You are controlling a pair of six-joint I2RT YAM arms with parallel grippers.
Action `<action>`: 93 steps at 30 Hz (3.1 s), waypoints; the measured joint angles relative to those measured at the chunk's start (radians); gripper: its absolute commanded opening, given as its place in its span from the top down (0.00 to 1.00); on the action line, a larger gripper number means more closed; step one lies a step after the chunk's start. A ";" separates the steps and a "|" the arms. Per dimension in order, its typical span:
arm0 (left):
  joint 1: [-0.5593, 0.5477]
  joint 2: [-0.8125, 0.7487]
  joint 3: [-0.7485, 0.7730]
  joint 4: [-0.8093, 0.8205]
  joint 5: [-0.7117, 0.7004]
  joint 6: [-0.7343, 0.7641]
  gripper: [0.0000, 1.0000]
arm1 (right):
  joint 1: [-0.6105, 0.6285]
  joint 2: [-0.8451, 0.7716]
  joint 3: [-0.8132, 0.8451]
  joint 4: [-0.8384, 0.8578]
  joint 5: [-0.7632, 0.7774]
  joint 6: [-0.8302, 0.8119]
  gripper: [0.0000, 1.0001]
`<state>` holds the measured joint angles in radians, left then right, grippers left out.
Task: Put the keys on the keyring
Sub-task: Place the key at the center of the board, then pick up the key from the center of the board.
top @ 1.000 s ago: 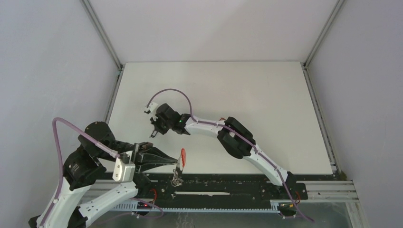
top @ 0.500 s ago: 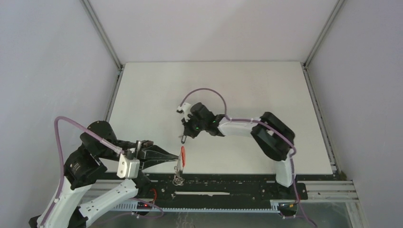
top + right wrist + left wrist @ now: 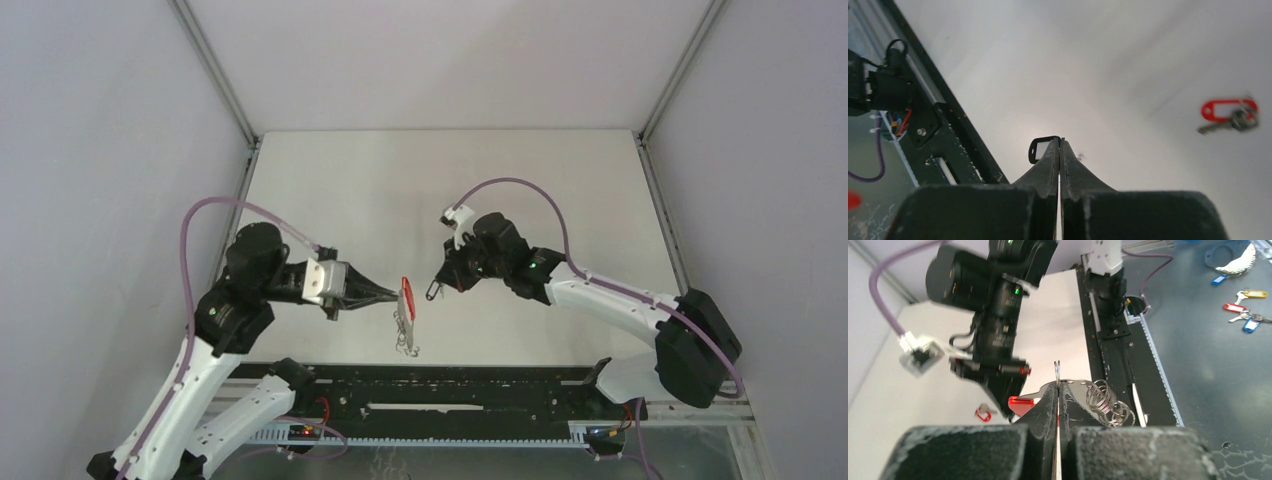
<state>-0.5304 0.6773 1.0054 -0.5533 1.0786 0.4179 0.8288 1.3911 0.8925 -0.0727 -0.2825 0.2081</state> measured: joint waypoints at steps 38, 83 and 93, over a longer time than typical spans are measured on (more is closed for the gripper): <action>0.090 0.129 -0.041 0.066 0.036 0.008 1.00 | -0.029 -0.091 -0.199 -0.076 0.282 0.069 0.27; 0.108 0.095 -0.077 0.171 -0.002 -0.156 1.00 | 0.227 -0.051 -0.214 -0.259 0.687 0.758 0.54; 0.108 0.092 -0.077 0.171 0.006 -0.156 1.00 | 0.234 0.037 -0.195 -0.267 0.693 0.810 0.56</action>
<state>-0.4229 0.7692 0.9279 -0.3824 1.0851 0.2623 1.0630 1.4284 0.6975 -0.3393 0.4103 1.0180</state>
